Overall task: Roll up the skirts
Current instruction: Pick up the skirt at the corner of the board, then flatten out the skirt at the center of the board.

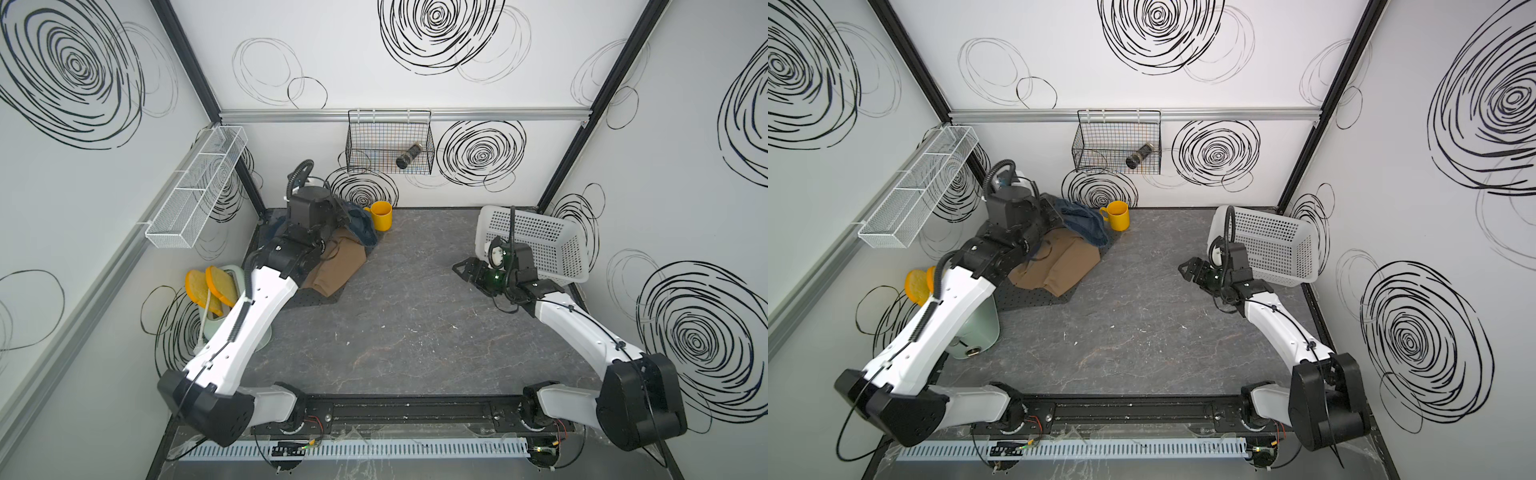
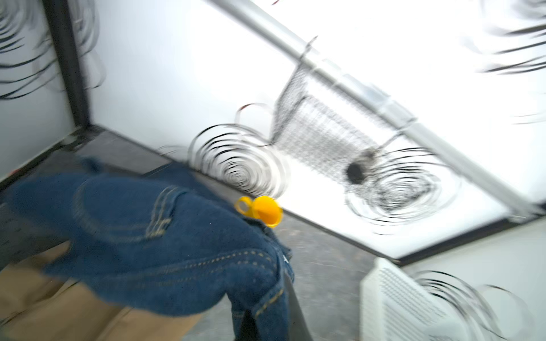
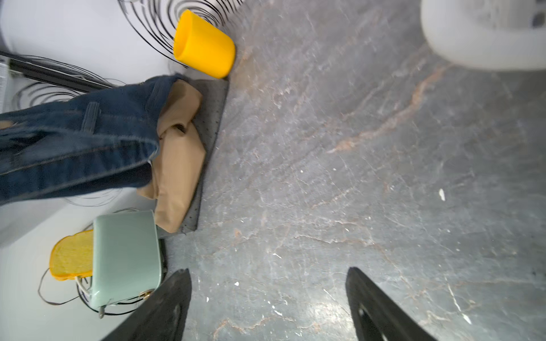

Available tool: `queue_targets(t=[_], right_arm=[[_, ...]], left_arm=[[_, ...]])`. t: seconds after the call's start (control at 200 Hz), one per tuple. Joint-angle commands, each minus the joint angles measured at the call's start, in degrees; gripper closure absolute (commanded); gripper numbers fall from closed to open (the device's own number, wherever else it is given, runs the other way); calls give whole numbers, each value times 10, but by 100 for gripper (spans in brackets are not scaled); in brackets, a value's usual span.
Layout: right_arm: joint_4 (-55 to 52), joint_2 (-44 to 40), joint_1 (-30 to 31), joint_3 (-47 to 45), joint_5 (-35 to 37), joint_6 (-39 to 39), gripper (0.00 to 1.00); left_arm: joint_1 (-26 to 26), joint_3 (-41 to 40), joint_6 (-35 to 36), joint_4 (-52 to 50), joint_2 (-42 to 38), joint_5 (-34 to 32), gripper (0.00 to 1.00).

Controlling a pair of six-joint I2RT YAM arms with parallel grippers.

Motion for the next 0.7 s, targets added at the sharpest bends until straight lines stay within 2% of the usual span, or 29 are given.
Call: queue_targets(t=[0.0, 0.1, 0.22, 0.385, 0.435, 0.635, 0.695], right_arm=[[12, -53, -12, 48, -8, 43, 10], [22, -87, -31, 64, -22, 77, 7], [-5, -107, -41, 95, -49, 111, 1], [86, -108, -41, 41, -183, 262, 2], [96, -108, -38, 29, -205, 289, 2], [95, -118, -14, 7, -191, 316, 2], [49, -113, -17, 15, -170, 291, 2]], left_arm=[[-55, 100, 14, 41, 1, 40, 100], [-109, 180, 12, -7, 31, 46, 100], [-129, 196, -14, -18, 53, 78, 100], [-136, 191, -59, -2, 82, 150, 100], [-136, 195, -71, -5, 93, 175, 100], [-151, 187, -76, 0, 110, 245, 100], [-151, 198, -61, 0, 120, 282, 100]])
